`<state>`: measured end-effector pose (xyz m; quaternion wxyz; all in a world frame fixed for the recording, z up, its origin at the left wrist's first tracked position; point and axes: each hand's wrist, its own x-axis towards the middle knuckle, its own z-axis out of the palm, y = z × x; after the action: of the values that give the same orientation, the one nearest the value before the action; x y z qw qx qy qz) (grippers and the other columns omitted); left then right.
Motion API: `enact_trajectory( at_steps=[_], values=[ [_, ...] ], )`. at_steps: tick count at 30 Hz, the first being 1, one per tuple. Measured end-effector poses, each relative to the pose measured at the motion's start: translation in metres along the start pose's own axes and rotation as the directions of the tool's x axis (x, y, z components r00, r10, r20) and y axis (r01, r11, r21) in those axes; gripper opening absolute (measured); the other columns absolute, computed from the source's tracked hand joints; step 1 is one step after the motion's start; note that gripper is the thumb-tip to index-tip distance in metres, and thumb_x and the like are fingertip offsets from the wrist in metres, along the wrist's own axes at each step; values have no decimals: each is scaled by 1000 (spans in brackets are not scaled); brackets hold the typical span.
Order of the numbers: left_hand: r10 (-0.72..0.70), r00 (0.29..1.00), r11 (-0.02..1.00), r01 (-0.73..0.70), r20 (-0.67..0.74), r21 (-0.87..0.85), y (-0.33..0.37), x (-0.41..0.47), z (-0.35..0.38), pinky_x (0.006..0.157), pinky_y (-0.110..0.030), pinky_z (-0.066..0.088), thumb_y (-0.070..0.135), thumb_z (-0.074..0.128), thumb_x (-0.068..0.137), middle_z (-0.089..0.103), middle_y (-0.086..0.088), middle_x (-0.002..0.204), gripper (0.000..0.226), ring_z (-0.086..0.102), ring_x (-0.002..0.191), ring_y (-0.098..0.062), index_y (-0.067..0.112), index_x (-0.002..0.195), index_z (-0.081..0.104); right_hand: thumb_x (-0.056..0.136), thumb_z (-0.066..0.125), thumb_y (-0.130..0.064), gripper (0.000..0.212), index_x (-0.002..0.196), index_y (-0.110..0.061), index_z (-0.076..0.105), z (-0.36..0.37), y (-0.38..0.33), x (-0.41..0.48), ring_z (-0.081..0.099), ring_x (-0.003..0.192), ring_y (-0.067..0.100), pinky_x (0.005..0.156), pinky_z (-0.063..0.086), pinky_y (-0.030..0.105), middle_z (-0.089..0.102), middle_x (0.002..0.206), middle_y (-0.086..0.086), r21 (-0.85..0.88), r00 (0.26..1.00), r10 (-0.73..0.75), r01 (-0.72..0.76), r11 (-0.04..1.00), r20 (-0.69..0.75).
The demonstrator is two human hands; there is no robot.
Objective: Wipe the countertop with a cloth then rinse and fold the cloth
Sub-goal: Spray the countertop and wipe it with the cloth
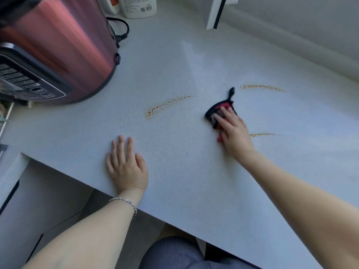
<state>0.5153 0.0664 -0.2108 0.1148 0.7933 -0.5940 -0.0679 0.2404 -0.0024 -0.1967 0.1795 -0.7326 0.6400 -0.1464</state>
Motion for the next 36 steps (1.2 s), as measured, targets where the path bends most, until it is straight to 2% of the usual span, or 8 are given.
enact_trajectory(
  at_steps=[2,6,9,13,17,19,25,36],
  values=[
    [-6,1000,1000,6,12,-7,0,0,0,108,-43,17,27,33,85,42,-14,143,51,35,134,-30,12,131,47,73,49,2,55,127,-8,51,9,-20,1,31,134,39,108,30,52,42,141,20,26,977,212,-211,977,-38],
    [11,1000,1000,-11,16,0,-1,0,-3,107,-42,18,25,35,84,45,-16,141,49,39,131,-32,11,130,47,81,44,-15,43,124,-19,50,49,-77,-71,44,128,29,107,26,38,54,133,11,50,916,-363,360,932,171],
    [-9,999,1000,9,50,3,0,1,-6,106,-42,17,25,34,84,45,-17,140,49,38,131,-33,10,129,48,82,47,-16,39,120,-22,56,35,-65,-80,48,125,22,108,25,32,56,133,3,47,800,-513,526,849,311],
    [-35,989,999,37,146,-6,4,0,-12,108,-51,19,27,29,85,40,-21,142,53,33,133,-37,6,130,46,67,64,11,60,120,-16,57,6,-38,-57,47,126,31,102,37,49,53,134,10,51,972,-141,134,990,190],
    [-44,992,994,56,121,-97,25,6,-28,103,-60,22,1,52,77,41,-28,135,41,35,124,-46,-1,118,53,76,57,8,63,132,-18,44,-27,-40,-69,41,124,19,102,38,30,47,132,4,324,962,133,-208,923,239],
    [152,977,972,-120,148,-202,45,8,-37,99,-54,30,-7,55,70,49,-27,127,41,42,116,-46,-3,111,56,78,66,-11,65,135,-21,37,-42,-34,-80,43,117,15,97,34,21,47,122,-2,341,923,186,-304,890,336],
    [563,669,819,-373,485,-436,109,-8,-45,99,-23,29,10,55,83,54,-4,126,37,47,118,-21,11,120,53,88,55,-29,57,138,-15,31,-51,-28,-88,49,113,27,92,38,31,51,121,12,90,818,324,-411,907,475],
    [650,638,743,-418,414,-523,153,-34,-55,93,-31,38,30,63,75,55,-6,103,26,50,102,-23,11,93,68,84,52,-11,4,82,-14,55,-106,-40,-113,48,88,19,73,36,24,60,91,6,431,939,200,-308,848,279]
  ],
)
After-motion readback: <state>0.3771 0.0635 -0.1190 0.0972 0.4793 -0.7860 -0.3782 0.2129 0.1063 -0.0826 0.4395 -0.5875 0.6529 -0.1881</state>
